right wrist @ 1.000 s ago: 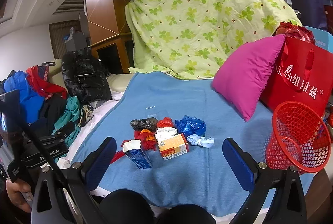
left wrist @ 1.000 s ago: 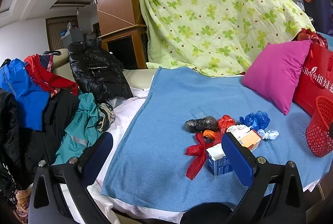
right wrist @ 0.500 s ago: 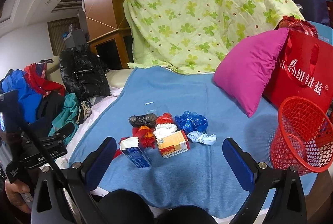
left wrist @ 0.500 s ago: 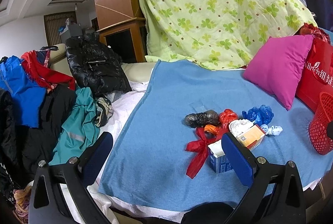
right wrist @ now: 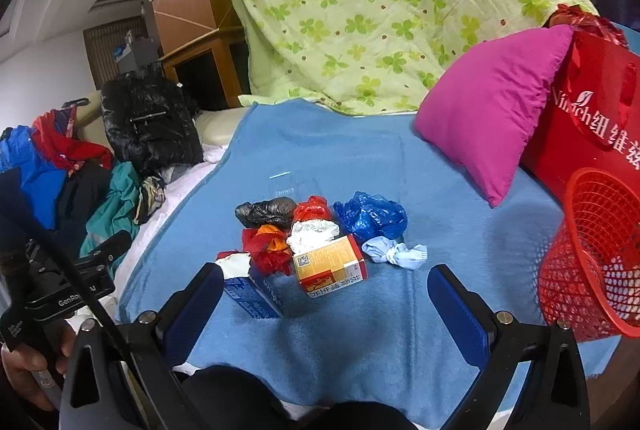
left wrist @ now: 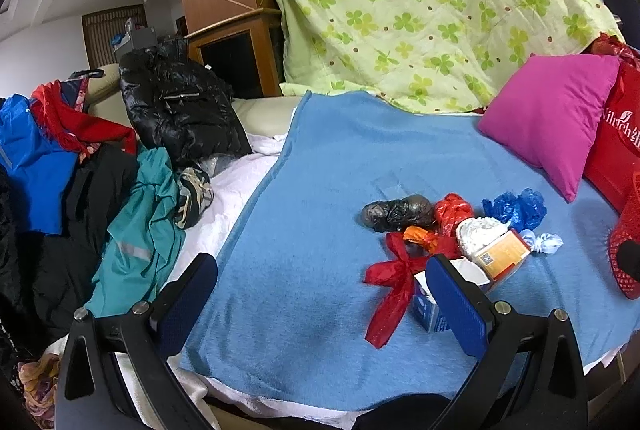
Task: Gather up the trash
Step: 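Reach both tools toward the trash pile on the blue blanket, then grasp the yellow medicine box with the right tool while the left tool grasps the milk carton, then carry both items to the red wastebasket and open both tools to drop them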
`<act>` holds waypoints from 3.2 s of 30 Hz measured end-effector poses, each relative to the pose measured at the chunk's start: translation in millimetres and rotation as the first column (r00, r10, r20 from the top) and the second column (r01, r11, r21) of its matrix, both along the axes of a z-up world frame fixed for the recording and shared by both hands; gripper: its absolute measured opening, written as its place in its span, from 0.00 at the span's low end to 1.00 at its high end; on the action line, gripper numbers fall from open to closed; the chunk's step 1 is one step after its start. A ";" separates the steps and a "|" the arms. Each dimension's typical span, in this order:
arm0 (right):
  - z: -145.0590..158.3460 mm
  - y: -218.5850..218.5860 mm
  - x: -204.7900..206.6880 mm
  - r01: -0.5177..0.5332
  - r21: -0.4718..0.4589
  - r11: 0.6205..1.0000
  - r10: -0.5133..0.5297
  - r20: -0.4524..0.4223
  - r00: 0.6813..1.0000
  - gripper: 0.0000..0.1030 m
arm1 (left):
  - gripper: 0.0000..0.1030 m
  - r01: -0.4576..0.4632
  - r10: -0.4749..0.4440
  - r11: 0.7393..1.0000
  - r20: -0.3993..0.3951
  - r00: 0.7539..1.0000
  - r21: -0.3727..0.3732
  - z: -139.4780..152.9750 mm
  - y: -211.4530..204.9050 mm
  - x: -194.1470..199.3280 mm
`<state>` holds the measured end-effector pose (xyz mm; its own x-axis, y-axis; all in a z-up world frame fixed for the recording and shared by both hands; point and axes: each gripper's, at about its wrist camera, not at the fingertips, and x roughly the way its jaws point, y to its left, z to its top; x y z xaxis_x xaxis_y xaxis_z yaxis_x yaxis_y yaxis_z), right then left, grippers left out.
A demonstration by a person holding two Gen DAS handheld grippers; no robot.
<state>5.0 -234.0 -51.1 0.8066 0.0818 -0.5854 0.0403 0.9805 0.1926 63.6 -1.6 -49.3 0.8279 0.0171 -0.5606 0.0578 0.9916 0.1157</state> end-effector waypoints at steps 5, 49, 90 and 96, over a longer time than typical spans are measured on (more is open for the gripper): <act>-17.2 3.8 22.3 -0.032 -0.020 0.999 0.032 -0.022 0.999 1.00 | 1.00 0.006 -0.008 0.999 -0.051 0.999 -0.033 -14.3 2.4 15.1; -105.6 -45.7 75.4 -0.154 0.073 0.985 0.160 -0.091 0.983 0.81 | 1.00 0.186 -0.259 0.958 -0.382 0.887 -0.217 -102.6 -67.5 75.7; -6.7 -298.8 -143.3 0.340 0.343 0.876 -0.436 0.261 0.861 0.81 | 0.56 0.722 -0.750 0.653 -0.066 0.658 -0.227 44.6 -289.2 8.7; -21.4 -325.4 -151.7 0.373 0.387 0.843 -0.476 0.213 0.853 0.82 | 0.62 0.811 -0.836 0.547 -0.078 0.544 -0.205 45.8 -375.9 -5.8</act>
<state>-146.6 -559.3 -72.5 0.9318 -0.1681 -0.3217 0.3305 0.7591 0.5608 57.8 -377.5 -3.5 0.3443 -0.7093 -0.6151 0.8609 0.4999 -0.0946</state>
